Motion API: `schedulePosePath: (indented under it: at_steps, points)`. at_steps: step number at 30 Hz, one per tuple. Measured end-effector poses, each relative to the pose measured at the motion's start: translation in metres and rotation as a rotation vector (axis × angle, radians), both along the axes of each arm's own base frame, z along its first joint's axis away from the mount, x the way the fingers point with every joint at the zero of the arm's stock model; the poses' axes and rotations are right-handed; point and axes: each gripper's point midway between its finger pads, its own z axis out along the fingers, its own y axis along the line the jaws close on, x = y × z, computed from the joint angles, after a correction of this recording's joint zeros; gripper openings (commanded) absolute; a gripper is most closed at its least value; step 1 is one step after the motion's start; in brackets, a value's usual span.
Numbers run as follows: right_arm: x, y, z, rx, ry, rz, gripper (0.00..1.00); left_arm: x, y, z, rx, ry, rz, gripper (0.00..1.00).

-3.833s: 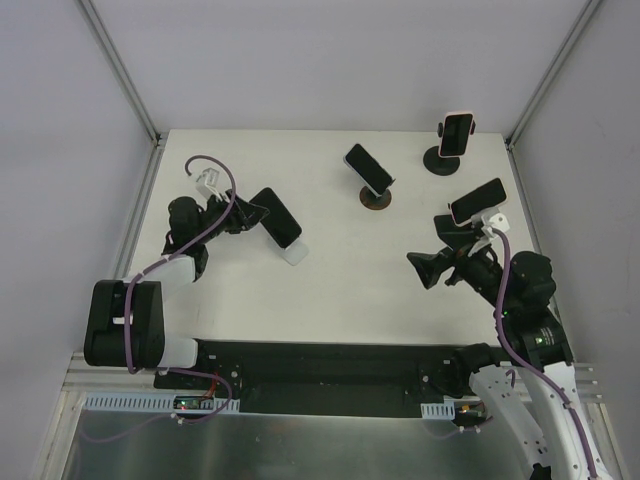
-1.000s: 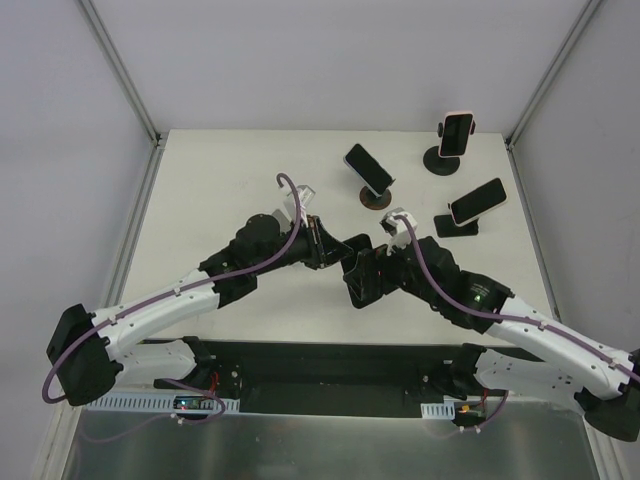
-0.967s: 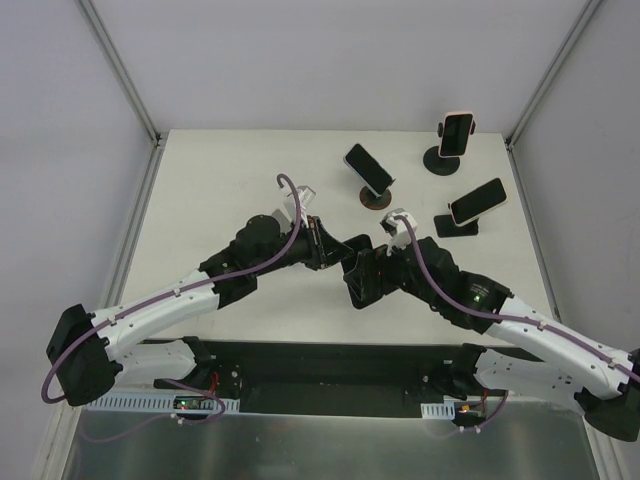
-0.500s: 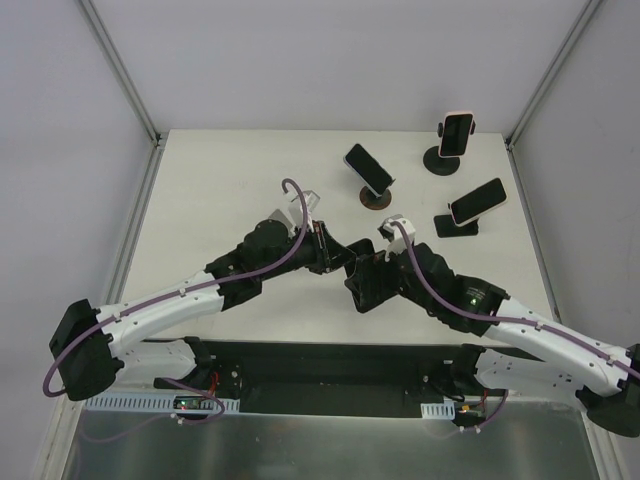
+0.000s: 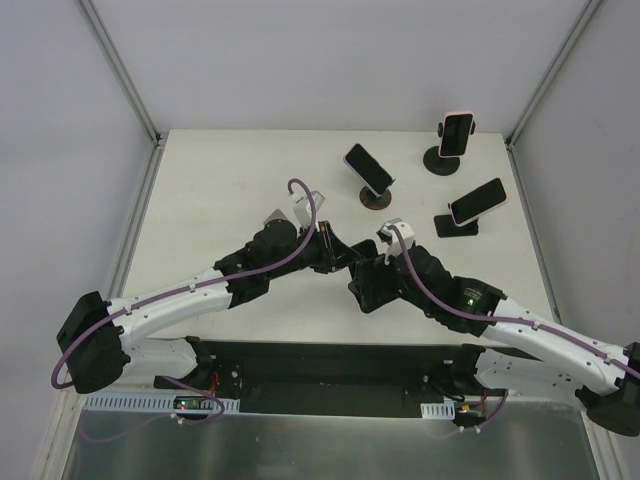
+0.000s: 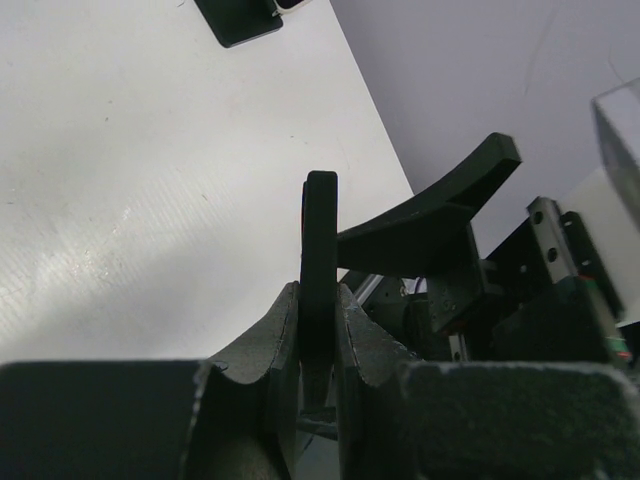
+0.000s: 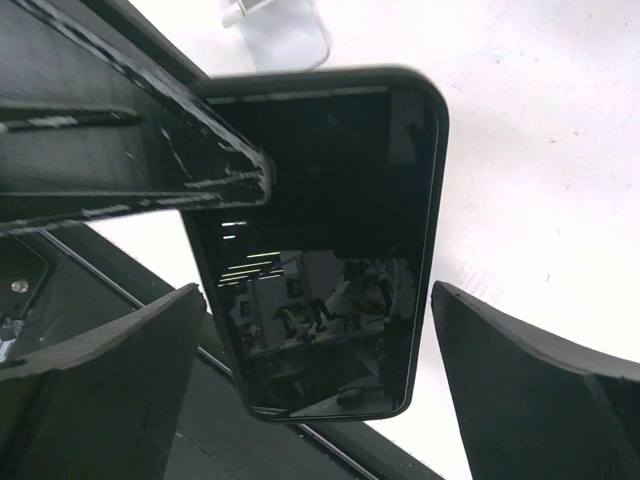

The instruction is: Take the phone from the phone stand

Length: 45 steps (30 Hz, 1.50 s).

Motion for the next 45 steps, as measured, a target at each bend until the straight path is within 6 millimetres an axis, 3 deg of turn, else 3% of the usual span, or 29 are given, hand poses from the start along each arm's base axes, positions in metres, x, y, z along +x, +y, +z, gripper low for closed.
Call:
schedulePosePath:
  at_steps: [8,16,21,22,23,26,27,31,34,39,45]
  points:
    - [-0.003,-0.008,-0.021,-0.046,0.024,-0.009,0.95,0.002,-0.003,0.011,-0.043,-0.013,0.002,0.0]
    - [-0.002,-0.01,-0.02,-0.051,0.017,-0.017,0.9,0.003,-0.003,0.012,-0.051,-0.002,0.014,0.0]
    - [-0.003,-0.012,-0.02,-0.066,0.012,-0.011,0.68,0.003,-0.005,0.01,-0.051,0.006,0.018,0.0]
    - [-0.003,-0.012,-0.021,-0.069,0.011,-0.009,0.57,0.003,-0.006,0.009,-0.051,0.007,0.017,0.0]
    - [-0.003,-0.012,-0.021,-0.074,0.011,-0.005,0.52,0.003,-0.006,0.009,-0.05,0.007,0.018,0.13]
    - [-0.003,-0.012,-0.022,-0.085,0.012,-0.003,0.37,0.003,-0.005,0.007,-0.043,0.005,0.019,0.38]
    - [-0.003,-0.013,-0.024,-0.095,0.014,-0.007,0.35,0.003,-0.005,0.007,-0.037,0.0,0.018,0.53]
    - [0.001,-0.02,-0.039,-0.164,0.039,-0.029,0.33,0.011,0.003,0.008,-0.009,-0.032,0.039,0.77]
    - [0.006,-0.029,-0.056,-0.226,0.083,-0.062,0.33,0.029,0.026,0.015,-0.001,-0.051,0.099,0.87]
    - [0.024,-0.06,-0.088,-0.325,0.213,-0.184,0.33,0.069,0.104,0.035,0.008,-0.134,0.31,0.98]
    - [0.037,-0.103,-0.12,-0.435,0.386,-0.345,0.33,0.063,0.164,0.05,0.118,-0.288,0.456,0.99]
